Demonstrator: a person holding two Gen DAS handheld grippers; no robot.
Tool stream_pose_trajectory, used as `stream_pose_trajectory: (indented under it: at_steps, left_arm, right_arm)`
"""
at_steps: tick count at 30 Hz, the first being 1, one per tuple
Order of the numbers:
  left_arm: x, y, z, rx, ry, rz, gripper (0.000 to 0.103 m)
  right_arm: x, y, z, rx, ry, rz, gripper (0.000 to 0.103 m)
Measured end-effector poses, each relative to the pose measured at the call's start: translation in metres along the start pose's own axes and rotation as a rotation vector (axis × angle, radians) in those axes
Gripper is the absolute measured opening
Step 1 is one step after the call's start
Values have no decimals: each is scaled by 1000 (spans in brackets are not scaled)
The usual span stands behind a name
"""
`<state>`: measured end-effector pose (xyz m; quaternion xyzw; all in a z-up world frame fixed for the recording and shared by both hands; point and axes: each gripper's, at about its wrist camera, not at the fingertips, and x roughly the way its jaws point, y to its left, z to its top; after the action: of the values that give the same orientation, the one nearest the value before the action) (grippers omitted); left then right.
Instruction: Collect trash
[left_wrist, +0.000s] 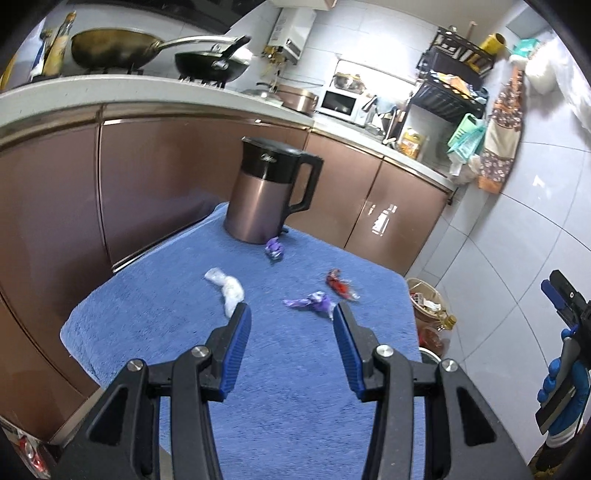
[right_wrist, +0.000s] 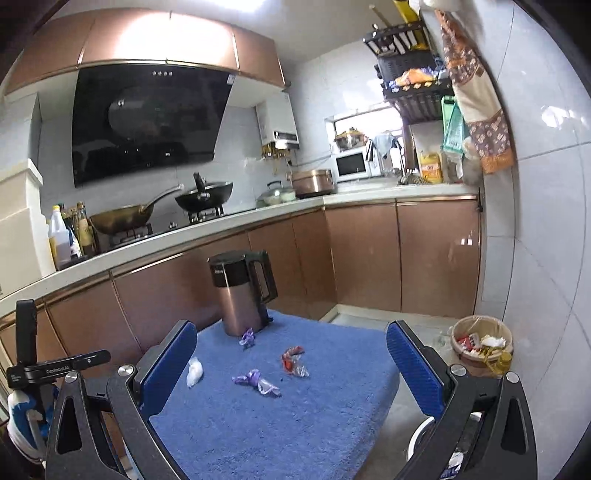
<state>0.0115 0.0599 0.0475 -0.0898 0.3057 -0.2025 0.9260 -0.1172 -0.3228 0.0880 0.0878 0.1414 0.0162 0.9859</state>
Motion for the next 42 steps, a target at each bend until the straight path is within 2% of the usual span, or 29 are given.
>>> stream_pose_trajectory:
  at_steps: [6, 14, 21, 27, 32, 37, 41, 42]
  left_arm:
    - [34, 16, -3, -32, 46, -4, 44]
    - [106, 28, -1, -50, 140, -4, 44]
    - [168, 23, 15, -23, 208, 20, 44]
    - [233, 15, 35, -9, 245, 30, 44]
    - [302, 7, 53, 9, 274, 65, 48]
    - [367, 12, 66, -17, 297, 107, 48]
    - [405, 17, 72, -30, 305, 156, 48]
    - [412, 19, 73, -34, 308, 167, 48]
  right_arm:
    - [42, 2, -14, -7, 95, 26, 103]
    - [112, 6, -26, -42, 221, 28, 103]
    - [174, 6, -31, -95, 297, 52, 96]
    - [244, -6, -58, -83, 405, 91, 87]
    - [298, -20, -82, -56, 491, 110, 81]
    - [350, -24, -104, -62, 566, 114, 78]
    - [377, -24, -119, -72, 600, 115, 75]
    - [382, -24, -122, -73, 605, 116, 72]
